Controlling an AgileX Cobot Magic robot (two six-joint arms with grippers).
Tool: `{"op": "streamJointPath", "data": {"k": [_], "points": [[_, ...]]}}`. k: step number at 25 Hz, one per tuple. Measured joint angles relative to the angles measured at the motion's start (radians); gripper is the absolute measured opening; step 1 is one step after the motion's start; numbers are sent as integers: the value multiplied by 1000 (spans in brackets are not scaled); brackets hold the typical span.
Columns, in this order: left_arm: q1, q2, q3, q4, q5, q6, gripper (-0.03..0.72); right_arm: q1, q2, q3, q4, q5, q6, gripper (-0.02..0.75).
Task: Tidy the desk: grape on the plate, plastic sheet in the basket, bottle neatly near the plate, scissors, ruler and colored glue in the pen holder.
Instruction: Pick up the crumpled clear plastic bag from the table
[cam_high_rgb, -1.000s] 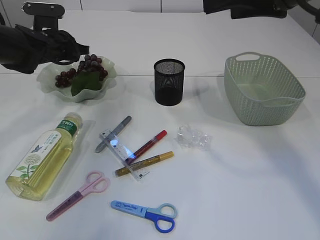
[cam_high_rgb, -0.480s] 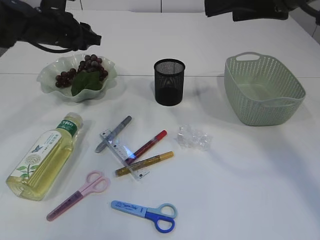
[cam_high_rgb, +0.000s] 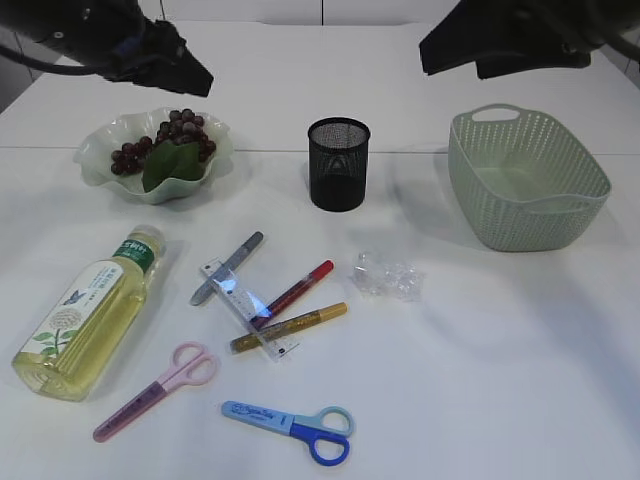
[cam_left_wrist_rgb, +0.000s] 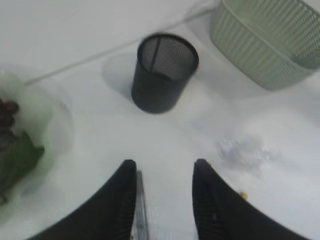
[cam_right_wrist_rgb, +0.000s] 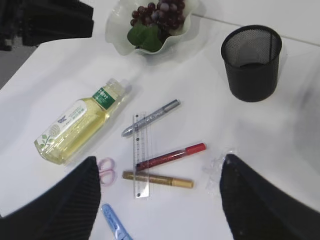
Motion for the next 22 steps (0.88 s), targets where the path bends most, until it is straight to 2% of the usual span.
{"op": "streamJointPath", "data": {"k": [7, 15, 18, 22], "points": [[0, -113, 0, 231, 366, -231, 281, 0, 0, 0, -66, 106, 62, 577], [0, -182, -1, 547, 525, -689, 281, 0, 0, 0, -255, 228, 302, 577], [2, -186, -1, 598, 533, -761, 305, 0, 0, 0, -303, 253, 387, 577], [2, -194, -1, 585, 538, -783, 417, 0, 0, 0, -321, 261, 446, 578]]}}
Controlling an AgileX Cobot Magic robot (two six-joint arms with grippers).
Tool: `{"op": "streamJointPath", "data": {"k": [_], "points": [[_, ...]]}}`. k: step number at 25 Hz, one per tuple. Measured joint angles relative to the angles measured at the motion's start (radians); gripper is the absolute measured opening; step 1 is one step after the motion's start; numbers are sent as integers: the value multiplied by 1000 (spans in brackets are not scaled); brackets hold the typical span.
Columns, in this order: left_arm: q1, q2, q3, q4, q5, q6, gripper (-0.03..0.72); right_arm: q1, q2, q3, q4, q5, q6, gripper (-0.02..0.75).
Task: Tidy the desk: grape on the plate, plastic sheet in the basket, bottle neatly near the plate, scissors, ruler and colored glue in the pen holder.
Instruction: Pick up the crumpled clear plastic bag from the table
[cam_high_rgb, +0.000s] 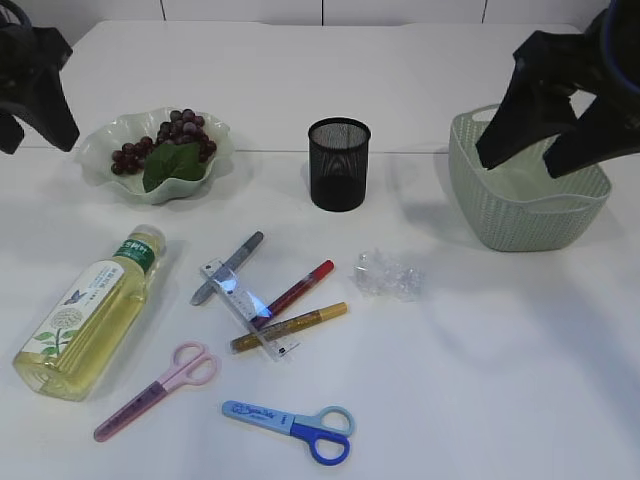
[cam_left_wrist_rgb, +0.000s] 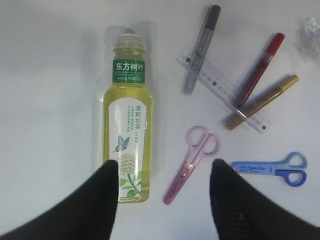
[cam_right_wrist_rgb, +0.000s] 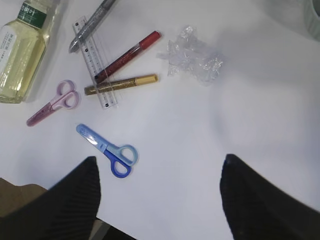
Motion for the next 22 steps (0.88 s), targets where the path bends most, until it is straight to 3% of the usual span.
{"op": "streamJointPath", "data": {"k": [4, 10, 18, 22], "points": [[0, -8, 0, -21, 2, -11, 464, 0, 6, 0, -6, 10, 6, 578], [0, -41, 0, -53, 4, -15, 470, 4, 14, 0, -26, -3, -26, 578], [0, -77, 0, -57, 4, -15, 471, 200, 177, -145, -319, 57, 143, 578], [0, -91, 0, -58, 5, -15, 471, 218, 304, -278, -367, 77, 215, 578]]}}
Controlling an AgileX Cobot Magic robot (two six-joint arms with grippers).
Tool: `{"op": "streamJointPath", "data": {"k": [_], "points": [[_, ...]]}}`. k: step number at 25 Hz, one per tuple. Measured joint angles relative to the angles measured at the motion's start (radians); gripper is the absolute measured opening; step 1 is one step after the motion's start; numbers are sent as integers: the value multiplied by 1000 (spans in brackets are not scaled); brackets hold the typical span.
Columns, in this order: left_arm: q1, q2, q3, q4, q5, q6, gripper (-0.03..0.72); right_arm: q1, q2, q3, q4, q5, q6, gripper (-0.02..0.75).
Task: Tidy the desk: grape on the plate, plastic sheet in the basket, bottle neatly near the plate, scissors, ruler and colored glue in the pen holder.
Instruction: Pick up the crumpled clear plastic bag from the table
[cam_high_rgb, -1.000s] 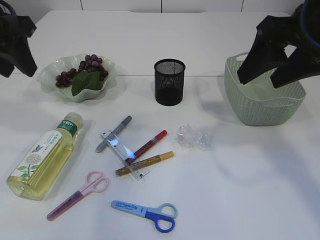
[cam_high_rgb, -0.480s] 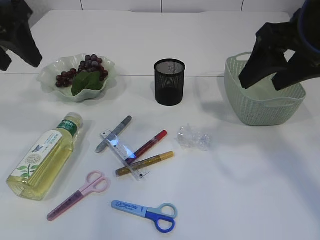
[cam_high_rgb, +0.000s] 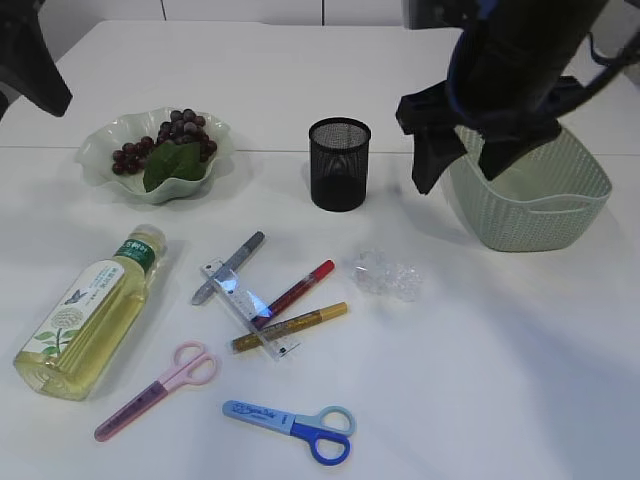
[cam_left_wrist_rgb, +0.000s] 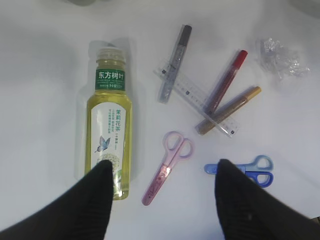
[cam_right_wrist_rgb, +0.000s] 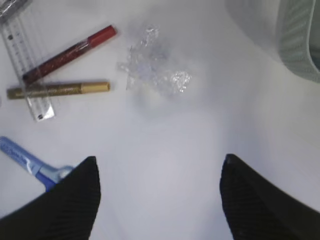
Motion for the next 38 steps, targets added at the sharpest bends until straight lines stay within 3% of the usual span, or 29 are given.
{"op": "streamJointPath", "data": {"k": [7, 14, 38], "points": [[0, -3, 0, 8, 0, 0, 471, 42, 188, -126, -13, 2, 53, 577], [0, -15, 0, 9, 2, 0, 471, 49, 307, -148, -60, 2, 55, 577], [0, -26, 0, 3, 2, -2, 471, 50, 399, -150, -41, -137, 11, 577]]}}
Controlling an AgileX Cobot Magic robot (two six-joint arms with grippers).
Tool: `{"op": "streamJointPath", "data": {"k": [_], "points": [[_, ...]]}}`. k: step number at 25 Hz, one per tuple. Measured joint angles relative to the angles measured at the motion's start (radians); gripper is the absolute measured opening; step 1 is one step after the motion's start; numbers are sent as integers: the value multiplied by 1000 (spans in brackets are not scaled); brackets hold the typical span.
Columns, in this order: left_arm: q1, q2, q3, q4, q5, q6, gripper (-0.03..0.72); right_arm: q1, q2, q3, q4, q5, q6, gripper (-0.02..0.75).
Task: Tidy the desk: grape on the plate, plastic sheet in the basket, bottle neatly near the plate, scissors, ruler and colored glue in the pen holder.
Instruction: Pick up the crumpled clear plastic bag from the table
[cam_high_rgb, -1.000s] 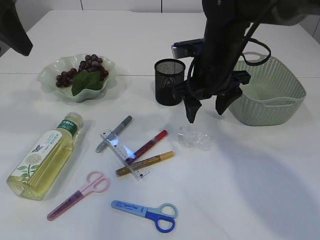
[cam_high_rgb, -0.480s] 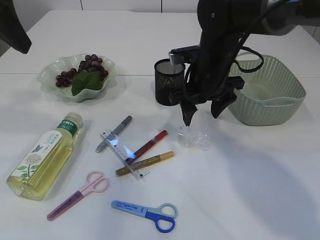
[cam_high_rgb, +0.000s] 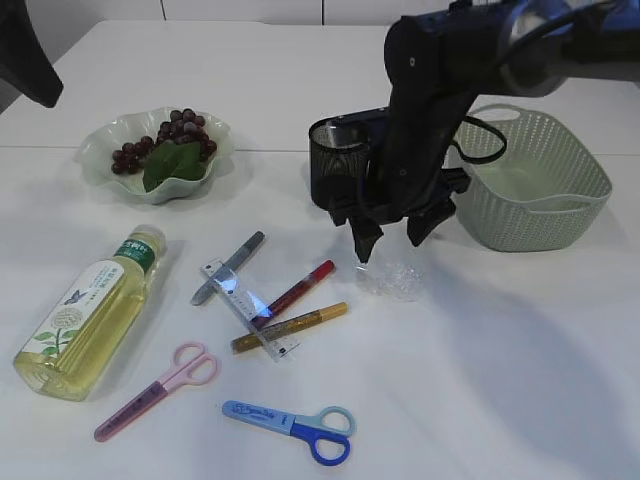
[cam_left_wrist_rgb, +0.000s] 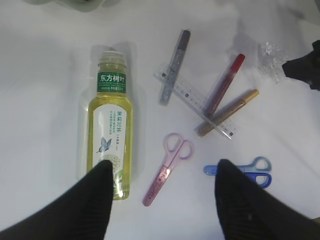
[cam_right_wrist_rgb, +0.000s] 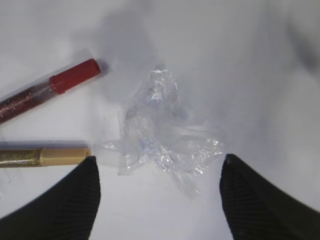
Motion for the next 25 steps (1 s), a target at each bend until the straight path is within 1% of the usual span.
{"op": "streamJointPath", "data": {"k": [9, 19, 25], "points": [[0, 0, 0, 23, 1, 0, 471, 10, 59, -19, 2, -24, -33, 577], [0, 0, 0, 32, 1, 0, 468, 10, 72, -19, -69, -44, -44, 577], [0, 0, 0, 32, 1, 0, 466, 10, 82, -39, -66, -20, -49, 580]]}}
